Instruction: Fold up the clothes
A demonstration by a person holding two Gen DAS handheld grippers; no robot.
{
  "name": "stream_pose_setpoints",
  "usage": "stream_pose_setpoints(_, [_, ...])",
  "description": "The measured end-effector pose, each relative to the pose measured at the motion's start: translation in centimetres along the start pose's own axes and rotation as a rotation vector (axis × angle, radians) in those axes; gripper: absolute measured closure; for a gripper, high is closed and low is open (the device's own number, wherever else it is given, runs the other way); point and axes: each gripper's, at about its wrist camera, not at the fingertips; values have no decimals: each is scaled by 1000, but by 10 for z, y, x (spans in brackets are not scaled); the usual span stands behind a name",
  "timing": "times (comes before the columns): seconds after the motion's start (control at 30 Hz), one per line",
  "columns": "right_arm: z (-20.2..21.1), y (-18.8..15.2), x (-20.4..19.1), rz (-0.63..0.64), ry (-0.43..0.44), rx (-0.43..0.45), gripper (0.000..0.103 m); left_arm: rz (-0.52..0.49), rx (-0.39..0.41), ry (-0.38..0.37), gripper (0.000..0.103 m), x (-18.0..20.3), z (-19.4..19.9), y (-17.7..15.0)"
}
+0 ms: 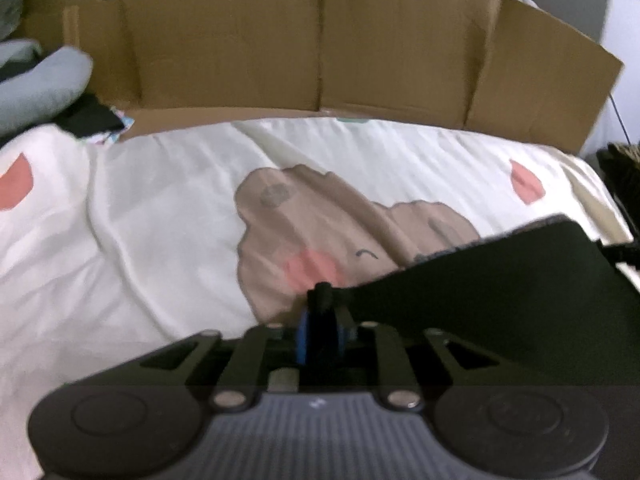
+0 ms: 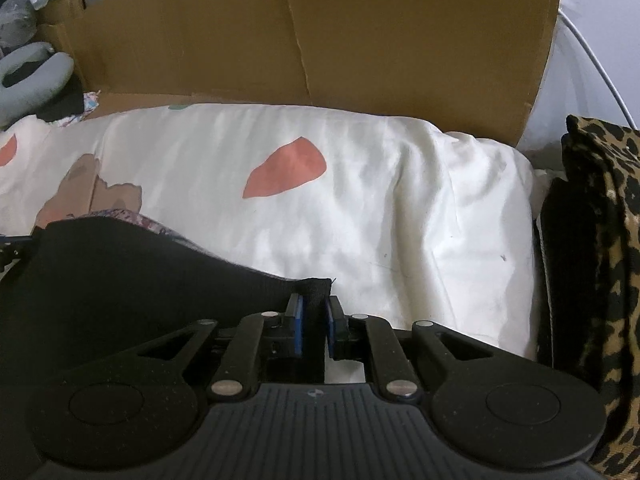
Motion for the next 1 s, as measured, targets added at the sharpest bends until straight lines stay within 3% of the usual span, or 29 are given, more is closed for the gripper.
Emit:
stream_pose_setpoints(0.17, [14, 9, 4, -38, -7, 6, 87, 33, 16, 54, 81, -5, 19, 10])
stream_pose_setpoints(0.43, [47, 22, -17, -39, 59, 65, 86, 89, 67, 0, 78, 19, 49, 31])
stream_pose_setpoints(0.57, [57, 25, -38, -12, 116, 75, 86, 68, 73, -49, 78, 42, 55, 33])
stream_pose_setpoints(0.87, [56, 17, -77, 40, 172, 87, 86, 70, 30, -140, 78, 70, 39, 16])
stream_pose_setpoints(1.0, [43, 9, -89, 76, 173, 71, 86, 49, -5, -149, 67, 71, 22, 13])
Point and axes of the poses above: each gripper's, at about its wrist camera, not at the fingertips, and z roughly against the way its jaws point, x to its right, y to its top, and after that the axes turned 5 degrees about -y, right-handed
